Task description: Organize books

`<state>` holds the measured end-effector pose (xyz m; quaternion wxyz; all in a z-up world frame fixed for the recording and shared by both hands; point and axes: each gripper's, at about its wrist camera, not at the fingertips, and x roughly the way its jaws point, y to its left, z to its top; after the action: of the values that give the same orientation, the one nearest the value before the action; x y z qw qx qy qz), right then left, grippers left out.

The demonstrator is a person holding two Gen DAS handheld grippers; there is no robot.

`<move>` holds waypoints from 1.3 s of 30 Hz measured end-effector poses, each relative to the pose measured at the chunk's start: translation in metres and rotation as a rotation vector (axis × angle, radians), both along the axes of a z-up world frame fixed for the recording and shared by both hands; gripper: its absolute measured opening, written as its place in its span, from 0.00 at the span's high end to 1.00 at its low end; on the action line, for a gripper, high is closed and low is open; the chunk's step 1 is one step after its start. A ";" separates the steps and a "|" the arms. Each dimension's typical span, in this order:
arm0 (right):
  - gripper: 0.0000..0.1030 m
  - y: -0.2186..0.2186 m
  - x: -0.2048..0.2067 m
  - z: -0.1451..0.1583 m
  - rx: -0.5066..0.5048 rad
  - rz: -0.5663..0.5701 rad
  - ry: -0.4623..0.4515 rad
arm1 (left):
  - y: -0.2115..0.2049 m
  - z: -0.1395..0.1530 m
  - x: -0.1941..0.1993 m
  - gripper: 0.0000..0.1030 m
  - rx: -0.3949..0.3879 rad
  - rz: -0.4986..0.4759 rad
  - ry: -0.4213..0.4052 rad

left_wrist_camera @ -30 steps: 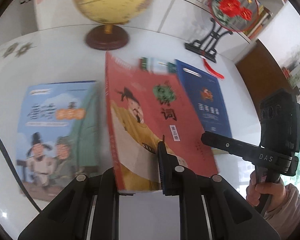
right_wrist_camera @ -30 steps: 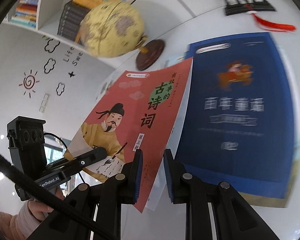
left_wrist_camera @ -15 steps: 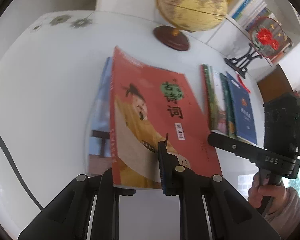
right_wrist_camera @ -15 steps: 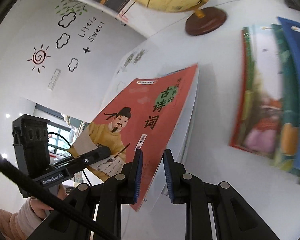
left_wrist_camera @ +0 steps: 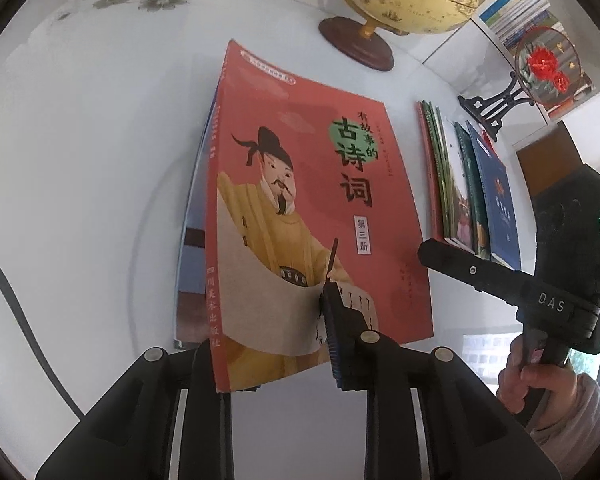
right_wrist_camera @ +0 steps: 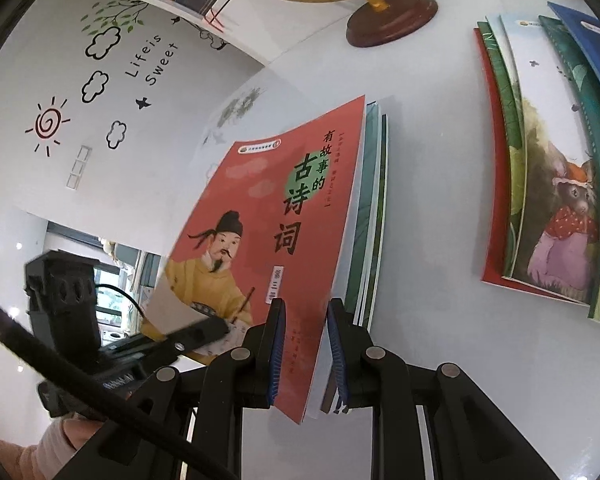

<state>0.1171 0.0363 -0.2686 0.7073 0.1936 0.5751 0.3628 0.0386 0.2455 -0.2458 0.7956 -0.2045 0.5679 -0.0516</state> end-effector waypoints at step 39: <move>0.46 -0.029 -0.001 0.014 -0.040 -0.025 0.049 | 0.012 0.027 -0.011 0.49 0.330 0.092 0.151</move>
<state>0.1162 0.0075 -0.2547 0.7012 0.1953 0.5970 0.3373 0.0275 0.2575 -0.2188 0.7750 -0.1002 0.6168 0.0940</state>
